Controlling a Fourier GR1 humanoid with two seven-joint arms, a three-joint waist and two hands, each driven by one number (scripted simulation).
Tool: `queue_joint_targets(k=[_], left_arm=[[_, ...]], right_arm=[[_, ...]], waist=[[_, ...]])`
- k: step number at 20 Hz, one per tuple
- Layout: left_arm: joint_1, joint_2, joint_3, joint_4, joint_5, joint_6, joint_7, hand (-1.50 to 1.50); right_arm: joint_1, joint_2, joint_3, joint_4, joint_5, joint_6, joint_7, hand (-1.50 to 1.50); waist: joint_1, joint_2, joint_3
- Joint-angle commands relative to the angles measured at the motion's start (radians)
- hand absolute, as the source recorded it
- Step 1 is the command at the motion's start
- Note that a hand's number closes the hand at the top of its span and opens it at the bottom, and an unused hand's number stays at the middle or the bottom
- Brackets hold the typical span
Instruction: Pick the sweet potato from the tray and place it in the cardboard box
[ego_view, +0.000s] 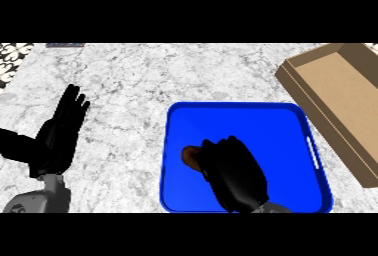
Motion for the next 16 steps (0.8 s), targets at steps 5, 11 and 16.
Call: queue_joint_targets(k=[5,11,16], left_arm=[[0.03,-0.027,-0.025,-0.006,-0.023,0.009,-0.024,0.0],[0.02,0.003,-0.001,-0.033,0.007,-0.009,0.029,0.0],[0.021,-0.04,-0.012,0.046,-0.014,0.0,-0.072,0.0]], right_arm=[[0.007,0.021,0.069,-0.407,-0.063,0.179,0.196,1.5],[-0.118,0.022,-0.089,-0.467,-0.114,0.034,0.403,1.5],[-0.195,0.022,-0.275,-0.48,-0.129,0.075,0.446,1.5]], waist=[[0.002,0.0,0.0],[0.009,0.001,0.0],[0.004,0.004,0.0]])
